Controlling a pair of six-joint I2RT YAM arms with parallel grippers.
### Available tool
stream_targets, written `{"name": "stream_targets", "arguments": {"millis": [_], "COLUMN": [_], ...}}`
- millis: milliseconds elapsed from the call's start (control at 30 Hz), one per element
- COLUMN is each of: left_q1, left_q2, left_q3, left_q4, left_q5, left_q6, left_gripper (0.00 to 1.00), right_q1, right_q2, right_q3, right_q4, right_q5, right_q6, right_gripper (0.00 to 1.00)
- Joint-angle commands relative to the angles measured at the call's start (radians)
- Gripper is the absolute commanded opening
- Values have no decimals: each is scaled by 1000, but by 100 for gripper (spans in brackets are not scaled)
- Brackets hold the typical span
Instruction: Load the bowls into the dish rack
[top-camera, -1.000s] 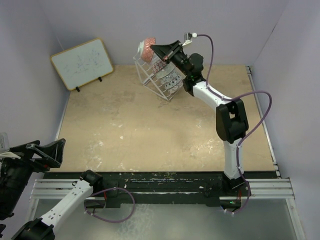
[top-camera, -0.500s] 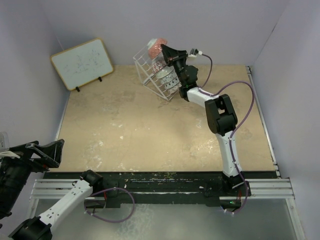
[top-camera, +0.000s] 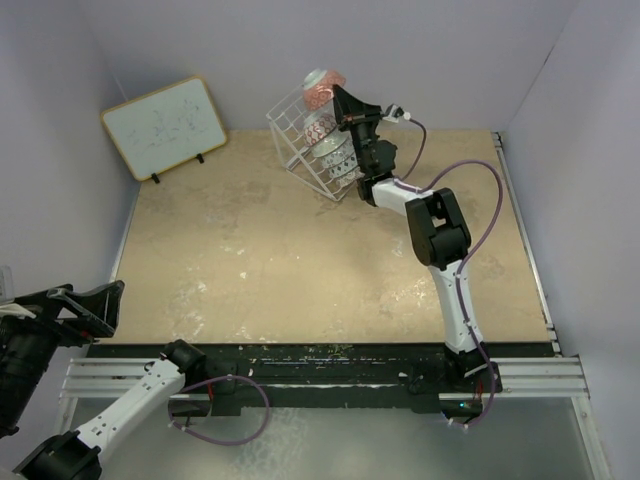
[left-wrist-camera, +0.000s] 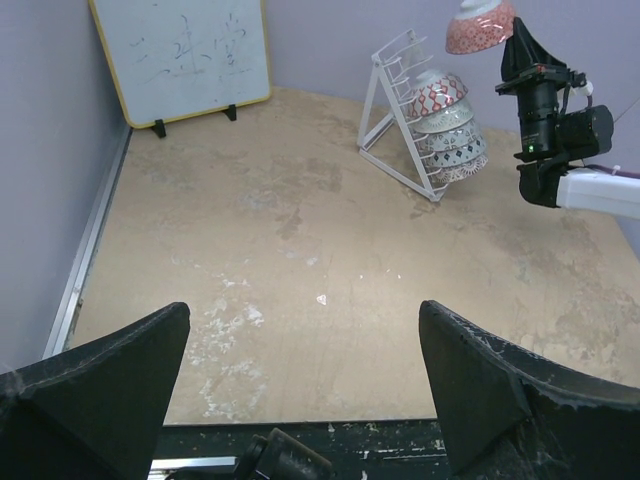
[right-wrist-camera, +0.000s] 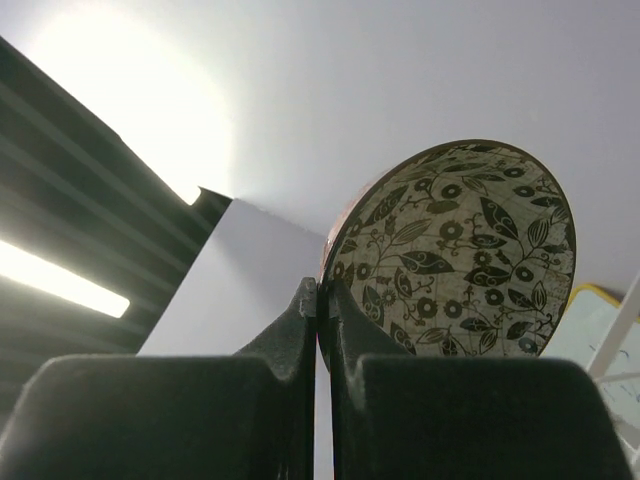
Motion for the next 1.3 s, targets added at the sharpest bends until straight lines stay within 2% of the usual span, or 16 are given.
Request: {"name": "stream_targets", "arguments": {"millis": [0, 600, 1267], "left_q1": [-13, -20, -28], "left_q2": [4, 1, -5], "left_q3": [18, 52, 52], "left_q4": [5, -21, -32], "left_q5": [-20, -30, -43], "left_q6": [-10, -13, -26], "left_gripper": [99, 99, 99], "right_q1": [7, 55, 52], "right_q2": [-20, 30, 80], "right_q3": [0, 31, 68], "right_q4": [120, 60, -23], "right_q5": [71, 140, 109], "right_q6": [37, 30, 17], "right_gripper": [0, 0, 0]}}
